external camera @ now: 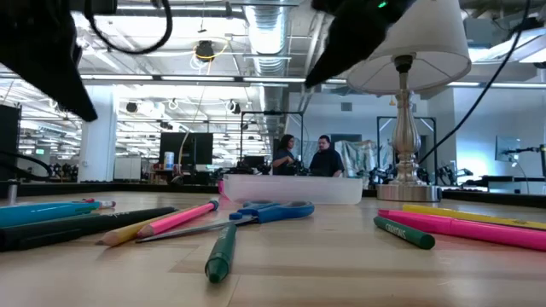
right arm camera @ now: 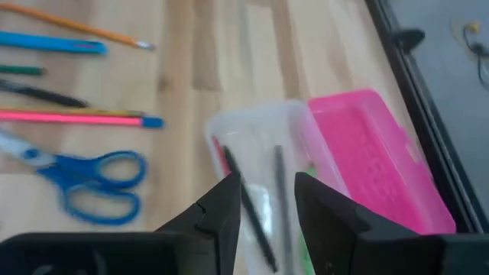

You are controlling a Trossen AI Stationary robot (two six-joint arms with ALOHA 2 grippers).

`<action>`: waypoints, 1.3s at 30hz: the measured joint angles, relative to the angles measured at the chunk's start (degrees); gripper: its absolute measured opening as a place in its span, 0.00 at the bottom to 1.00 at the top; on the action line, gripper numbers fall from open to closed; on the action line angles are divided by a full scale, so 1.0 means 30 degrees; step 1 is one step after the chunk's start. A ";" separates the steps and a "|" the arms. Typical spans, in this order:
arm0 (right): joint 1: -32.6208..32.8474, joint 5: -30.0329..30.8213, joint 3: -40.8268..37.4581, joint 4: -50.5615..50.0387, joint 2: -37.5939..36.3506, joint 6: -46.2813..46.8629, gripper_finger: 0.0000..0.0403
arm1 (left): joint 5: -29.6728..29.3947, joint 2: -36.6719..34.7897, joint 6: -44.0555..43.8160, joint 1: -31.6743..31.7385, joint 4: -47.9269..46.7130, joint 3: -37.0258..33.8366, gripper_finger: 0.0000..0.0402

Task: Pick & place school supplies into a supply box
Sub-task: Put the orange pencil into the pink supply box

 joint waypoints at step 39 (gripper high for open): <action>1.0986 1.0262 -0.6194 0.3910 -0.5723 0.2721 0.29 | 0.1495 0.1616 -0.2529 0.1041 0.6407 -0.4808 0.35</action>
